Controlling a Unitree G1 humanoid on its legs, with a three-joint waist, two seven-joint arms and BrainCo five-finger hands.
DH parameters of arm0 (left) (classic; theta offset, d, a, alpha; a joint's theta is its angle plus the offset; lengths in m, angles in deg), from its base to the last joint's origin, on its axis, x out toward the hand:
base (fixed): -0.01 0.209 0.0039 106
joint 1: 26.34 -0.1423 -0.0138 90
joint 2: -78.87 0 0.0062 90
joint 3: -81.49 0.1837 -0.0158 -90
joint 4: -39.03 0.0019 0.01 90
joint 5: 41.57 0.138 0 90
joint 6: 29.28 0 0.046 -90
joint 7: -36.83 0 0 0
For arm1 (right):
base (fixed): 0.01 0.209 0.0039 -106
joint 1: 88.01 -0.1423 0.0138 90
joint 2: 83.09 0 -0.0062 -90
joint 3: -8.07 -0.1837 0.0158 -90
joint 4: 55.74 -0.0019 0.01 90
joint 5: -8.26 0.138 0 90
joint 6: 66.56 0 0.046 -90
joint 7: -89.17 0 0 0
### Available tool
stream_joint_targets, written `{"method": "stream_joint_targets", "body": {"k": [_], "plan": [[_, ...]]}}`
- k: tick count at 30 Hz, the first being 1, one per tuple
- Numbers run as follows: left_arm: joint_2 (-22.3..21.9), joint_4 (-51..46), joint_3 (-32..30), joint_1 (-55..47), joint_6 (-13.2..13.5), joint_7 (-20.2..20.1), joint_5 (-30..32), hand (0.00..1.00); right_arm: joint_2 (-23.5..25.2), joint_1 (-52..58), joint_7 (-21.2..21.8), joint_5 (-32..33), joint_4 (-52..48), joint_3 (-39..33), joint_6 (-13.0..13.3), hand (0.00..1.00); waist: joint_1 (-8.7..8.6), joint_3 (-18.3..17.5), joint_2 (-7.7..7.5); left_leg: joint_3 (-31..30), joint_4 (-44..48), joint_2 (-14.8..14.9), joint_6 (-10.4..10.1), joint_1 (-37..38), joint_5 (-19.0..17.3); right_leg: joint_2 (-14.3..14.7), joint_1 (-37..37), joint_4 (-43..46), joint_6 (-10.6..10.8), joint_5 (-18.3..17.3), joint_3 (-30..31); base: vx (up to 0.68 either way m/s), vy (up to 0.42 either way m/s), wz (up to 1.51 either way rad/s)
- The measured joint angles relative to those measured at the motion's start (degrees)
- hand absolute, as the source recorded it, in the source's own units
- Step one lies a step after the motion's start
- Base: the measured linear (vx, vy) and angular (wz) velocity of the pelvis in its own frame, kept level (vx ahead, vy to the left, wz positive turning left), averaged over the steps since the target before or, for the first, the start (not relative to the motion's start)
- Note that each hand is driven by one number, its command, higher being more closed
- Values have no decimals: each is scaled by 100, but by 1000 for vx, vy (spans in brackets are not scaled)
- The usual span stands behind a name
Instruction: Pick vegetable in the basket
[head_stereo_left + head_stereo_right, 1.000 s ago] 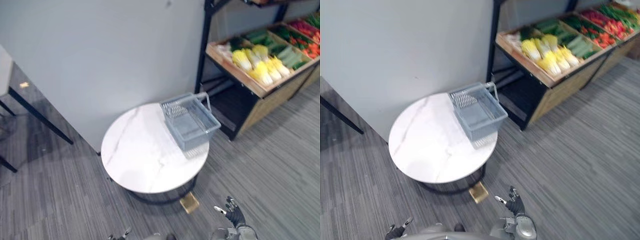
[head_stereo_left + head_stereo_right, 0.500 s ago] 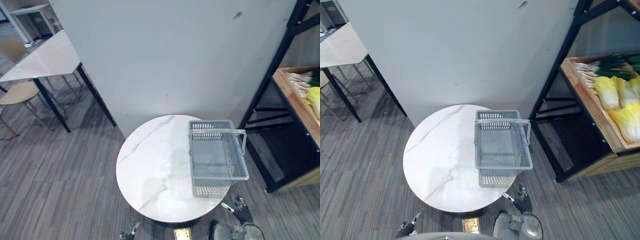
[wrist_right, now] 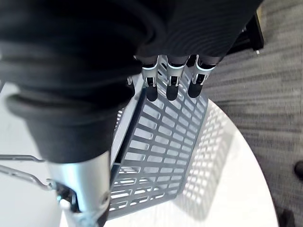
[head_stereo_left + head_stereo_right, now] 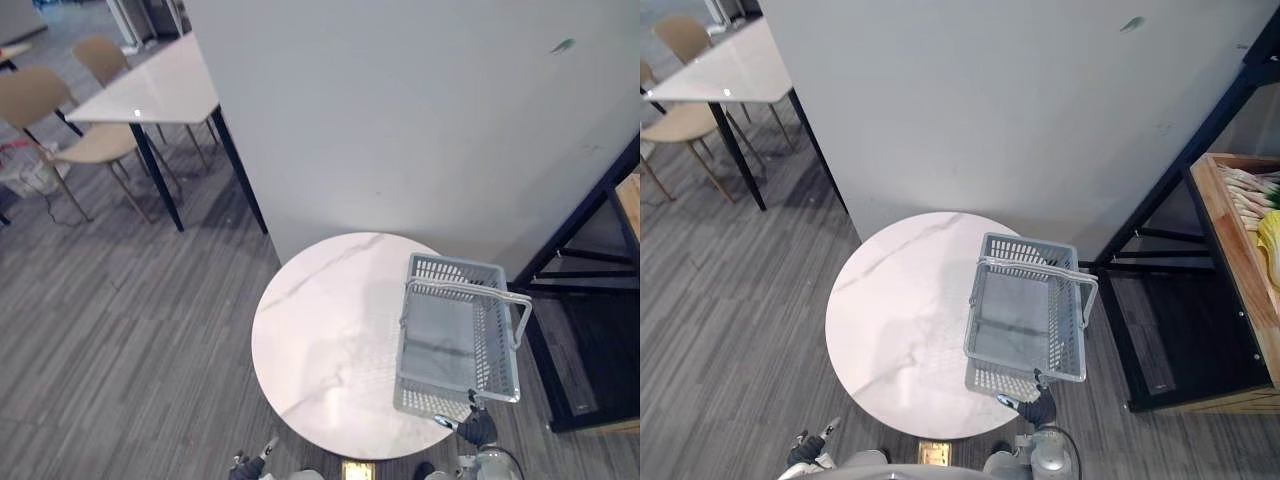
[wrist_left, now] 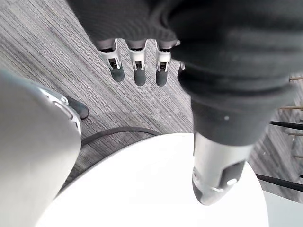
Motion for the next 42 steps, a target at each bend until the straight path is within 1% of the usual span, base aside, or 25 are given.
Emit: {"method": "stream_joint_targets", "body": {"k": [1, 3, 4, 6, 7, 8, 10, 11, 14, 15, 17, 19, 20, 22, 23, 24, 25, 26, 29, 31, 32, 35, 39, 41, 42], "plan": [[54, 22, 2, -8, -16, -1, 7, 0, -23, 13, -99, -106, -90, -92, -24, 0, -5, 23, 23, 8, -17, -38, 13, -8, 10, -24, -10, -21, 22, 15, 4, -61, 80, -3], [117, 62, 63, -82, -133, -20, 107, 0, -225, 41, -362, -252, -445, -356, -140, 0, -27, 14, -13, 31, -110, -126, 72, 4, 49, -100, -22, -43, 63, 41, 45, -66, 62, -8], [150, 58, 159, -107, -169, -80, 178, 0, -484, 17, -507, -315, -707, -632, -237, 0, -25, 29, 37, 82, -213, -191, 124, -21, 87, -140, -138, -43, 108, 69, 128, -83, 53, -15], [174, 57, 206, -113, -187, -145, 173, 0, -699, -79, -594, -319, -862, -883, -301, 0, -24, 30, 74, 149, -289, -232, 166, -83, 156, -159, -319, -44, 107, 116, 224, -55, 29, -19], [203, 59, 218, -114, -207, -193, 172, 0, -839, -145, -614, -319, -1021, -1088, -399, 0, -30, 82, 89, 177, -387, -251, 168, -131, 233, -155, -423, -69, 106, 166, 272, -46, -6, -13], [222, 57, 219, -111, -209, -224, 171, 0, -892, -166, -615, -329, -1081, -1161, -442, 0, -52, 114, 45, 174, -410, -247, 158, -188, 249, -145, -479, -64, 106, 167, 281, -27, -17, -8], [256, 48, 220, -93, -214, -241, 171, 0, -902, -164, -597, -352, -1189, -1265, -554, 0, -69, 150, 60, 176, -447, -236, 132, -185, 261, -122, -498, -65, 105, 167, 299, -14, -27, -3], [276, 47, 220, -77, -244, -242, 171, 0, -904, -165, -551, -348, -1235, -1313, -724, 0, -101, 196, 4, 186, -458, -218, 120, -207, 258, -100, -529, -68, 106, 165, 317, -6, -20, -6], [311, -46, 219, -35, -264, -243, 150, 0, -900, -151, -429, -350, -1242, -1466, -1048, 0, -103, 279, -86, 207, -453, -210, 117, -288, 254, -91, -651, -64, 103, 167, 354, 38, -6, -5], [323, -73, 218, -37, -268, -244, 151, 0, -899, -139, -436, -357, -1242, -1533, -1084, 0, -99, 285, -98, 218, -451, -210, 126, -298, 259, -89, -668, -61, 102, 168, 365, 74, 0, -5], [406, -169, 215, -50, -328, -242, 157, 0, -941, -124, -544, -362, -1336, -1808, -1163, 0, -92, 309, -124, 247, -435, -209, 126, -321, 220, -82, -679, -55, 97, 170, 415, 70, 4, -8], [473, -261, 212, -49, -336, -240, 159, 0, -1061, -126, -690, -533, -1712, -1898, -1234, 0, -102, 355, -131, 259, -360, -207, 133, -385, 162, -84, -704, -53, 97, 170, 445, 45, 10, -8], [511, -368, 213, -52, -340, -238, 156, 0, -1212, -150, -825, -691, -2086, -1934, -1262, 0, -101, 405, -141, 276, -303, -207, 141, -421, 115, -89, -742, -34, 96, 172, 477, 46, 16, -8], [544, -457, 216, -49, -356, -236, 125, 0, -1574, -331, -1052, -1028, -2719, -1913, -1338, 0, -102, 451, -164, 292, -242, -216, 140, -528, 80, -102, -881, 39, 84, 180, 567, 40, 16, -9], [559, -467, 221, -47, -368, -234, 118, 0, -1670, -425, -1102, -1084, -2900, -1901, -1371, 0, -107, 481, -174, 290, -236, -218, 140, -546, 79, -102, -897, 38, 80, 183, 578, 31, 8, -1], [591, -529, 233, -43, -377, -227, 111, 0, -1922, -732, -1198, -1291, -3229, -1808, -1497, 0, -154, 537, -206, 269, -213, -219, 142, -576, 78, -102, -952, 38, 42, 213, 593, 34, 7, 3], [605, -542, 265, -44, -377, -220, 109, 0, -2038, -866, -1247, -1391, -3295, -1729, -1522, 0, -162, 557, -222, 263, -202, -221, 143, -600, 79, -102, -973, 38, 37, 218, 616, 27, 5, 4], [644, -573, 370, -43, -380, -221, 109, 0, -2252, -1127, -1272, -1648, -3390, -1594, -1542, 0, -159, 618, -244, 249, -147, -217, 150, -660, 74, -103, -1005, 39, 15, 236, 626, 8, 1, 3], [646, -583, 501, -36, -377, -218, 105, 0, -2776, -1652, -1294, -2208, -3570, -1147, -1549, 0, -142, 693, -221, 175, -56, -210, 163, -831, 62, -107, -1097, 34, -12, 315, 643, -26, 6, 9], [641, -580, 571, -36, -377, -218, 97, 0, -2947, -1914, -1288, -2354, -3667, -974, -1532, 0, -119, 774, -226, 144, -30, -217, 164, -875, 64, -117, -1111, 24, 7, 336, 642, -39, 3, 5], [625, -570, 608, -44, -378, -217, 90, 0, -3020, -2073, -1275, -2363, -3686, -871, -1516, 0, -78, 796, -218, 149, -17, -217, 165, -898, 64, -116, -1138, 12, -2, 370, 650, -47, 2, -1], [617, -578, 651, -37, -373, -220, -100, 0, -3178, -2360, -1063, -2376, -3692, -662, -1486, 0, -15, 803, -217, 122, 50, -236, 191, -1101, 82, -132, -1283, -33, 1, 459, 650, -55, 7, 1], [582, -575, 667, -32, -373, -237, -101, 0, -3386, -2561, -614, -2418, -3692, -192, -1436, 0, -17, 880, -204, 63, 79, -289, 246, -1178, 122, -175, -1282, -109, 21, 526, 629, -52, 14, 6], [560, -575, 669, -32, -371, -254, -98, 0, -3555, -2631, -319, -2575, -3649, 106, -1348, 0, -16, 903, -201, 18, 84, -320, 266, -1204, 148, -204, -1281, -114, 29, 532, 607, -50, 15, 10], [560, -575, 672, -34, -371, -261, -97, 0, -3597, -2648, -247, -2577, -3646, 165, -1329, 0, -16, 904, -198, 7, 83, -328, 270, -1213, 156, -211, -1281, -116, 31, 533, 600, -49, 16, 9]]}}
